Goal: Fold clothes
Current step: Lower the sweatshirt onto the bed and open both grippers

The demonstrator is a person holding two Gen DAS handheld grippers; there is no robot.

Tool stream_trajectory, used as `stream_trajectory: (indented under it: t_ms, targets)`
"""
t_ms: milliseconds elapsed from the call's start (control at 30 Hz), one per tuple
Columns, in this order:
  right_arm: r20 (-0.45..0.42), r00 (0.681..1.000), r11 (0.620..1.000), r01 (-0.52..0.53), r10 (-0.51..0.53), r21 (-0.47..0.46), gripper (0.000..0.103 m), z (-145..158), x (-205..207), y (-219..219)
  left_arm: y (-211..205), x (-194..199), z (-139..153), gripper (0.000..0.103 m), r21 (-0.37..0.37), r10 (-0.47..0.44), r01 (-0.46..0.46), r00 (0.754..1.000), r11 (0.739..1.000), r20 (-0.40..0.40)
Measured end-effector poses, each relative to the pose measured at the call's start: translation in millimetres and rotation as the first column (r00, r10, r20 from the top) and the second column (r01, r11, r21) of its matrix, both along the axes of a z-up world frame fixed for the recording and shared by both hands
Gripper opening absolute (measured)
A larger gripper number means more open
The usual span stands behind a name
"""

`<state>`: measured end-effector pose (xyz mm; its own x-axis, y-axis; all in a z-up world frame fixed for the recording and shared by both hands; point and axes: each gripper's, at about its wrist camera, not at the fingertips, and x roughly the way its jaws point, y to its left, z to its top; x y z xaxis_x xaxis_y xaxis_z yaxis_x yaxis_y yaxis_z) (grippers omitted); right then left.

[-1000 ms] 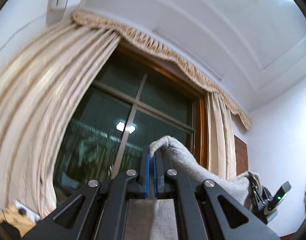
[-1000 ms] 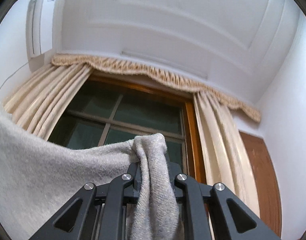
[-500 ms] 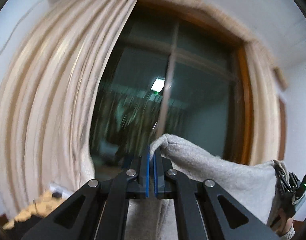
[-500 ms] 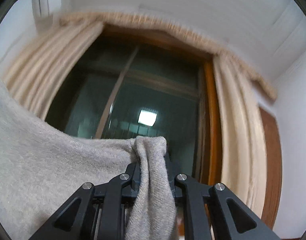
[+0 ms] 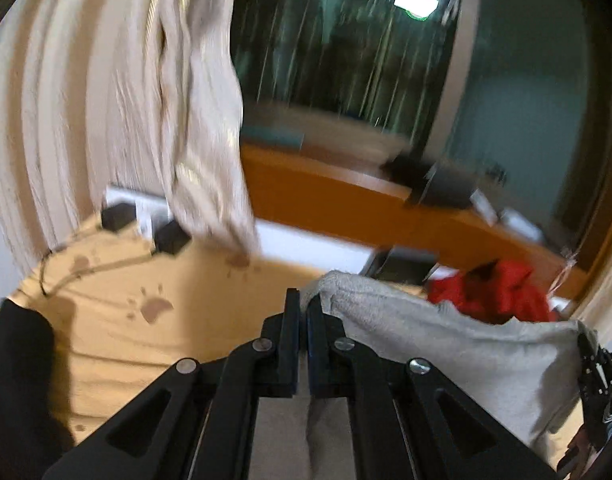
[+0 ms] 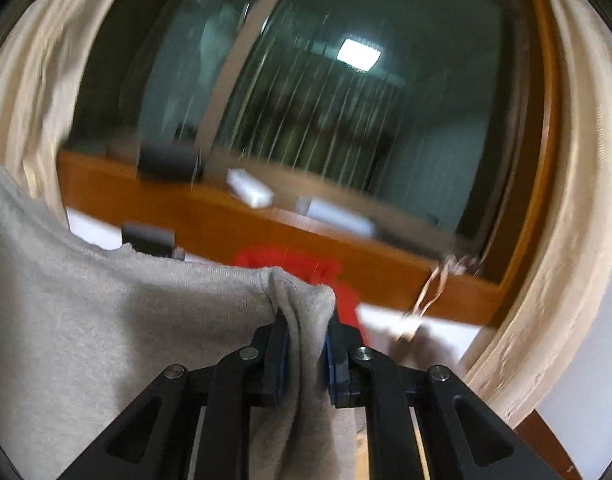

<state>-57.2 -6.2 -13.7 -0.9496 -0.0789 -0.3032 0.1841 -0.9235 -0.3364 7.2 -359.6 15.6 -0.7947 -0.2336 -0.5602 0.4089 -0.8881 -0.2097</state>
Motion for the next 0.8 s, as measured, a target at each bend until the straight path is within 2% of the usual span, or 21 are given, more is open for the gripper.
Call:
stream_trajectory:
  t_ms: [133, 233, 267, 300, 367, 400, 433, 467, 567, 700, 800]
  targets:
    - [0.172, 0.985, 0.999, -0.021, 0.014, 0.042, 0.014, -38, -39, -8, -7, -36, -40, 0.004, 0.001, -0.010, 0.010, 0.992, 1.000, 0.129]
    - [0.341, 0.940, 0.997, -0.054, 0.030, 0.061, 0.016, -66, -66, -14, -14, -61, -72, 0.008, -0.004, -0.010, 0.011, 0.963, 1.000, 0.270]
    - [0.384, 0.923, 0.996, -0.059, 0.029, 0.067, 0.019, -73, -73, -15, -16, -66, -82, 0.009, -0.003, -0.010, 0.011, 0.952, 1.000, 0.307]
    - [0.409, 0.912, 0.995, -0.060, 0.024, 0.076, 0.027, -77, -76, -14, -18, -69, -89, 0.011, -0.001, -0.005, 0.006, 0.942, 1.000, 0.335]
    - [0.414, 0.910, 0.994, -0.051, 0.005, 0.100, 0.047, -79, -75, -12, -21, -72, -99, 0.027, -0.006, 0.000, 0.002, 0.929, 1.000, 0.371]
    - [0.407, 0.913, 0.992, -0.042, -0.011, 0.121, 0.071, -80, -75, -9, -22, -73, -101, 0.033, -0.029, 0.012, -0.001, 0.925, 1.000, 0.380]
    - [0.397, 0.918, 0.989, -0.037, -0.024, 0.145, 0.084, -79, -75, -6, -22, -73, -101, 0.044, -0.050, 0.021, -0.002, 0.921, 0.999, 0.389]
    - [0.399, 0.917, 0.988, -0.042, -0.022, 0.151, 0.085, -78, -75, -2, -23, -75, -101, 0.052, -0.067, 0.025, 0.002, 0.917, 0.998, 0.397]
    - [0.398, 0.917, 0.993, -0.031, -0.015, 0.110, 0.085, -70, -74, 12, -25, -78, -98, 0.065, -0.111, 0.037, 0.011, 0.906, 0.994, 0.422]
    - [0.334, 0.943, 1.000, 0.009, -0.008, 0.000, 0.085, -46, -62, 25, -29, -80, -93, 0.068, -0.115, 0.036, 0.015, 0.902, 0.993, 0.430]
    - [0.249, 0.968, 1.000, -0.019, 0.024, -0.021, 0.085, -27, -45, 17, -27, -80, -89, 0.069, -0.125, 0.040, 0.016, 0.902, 0.992, 0.431]
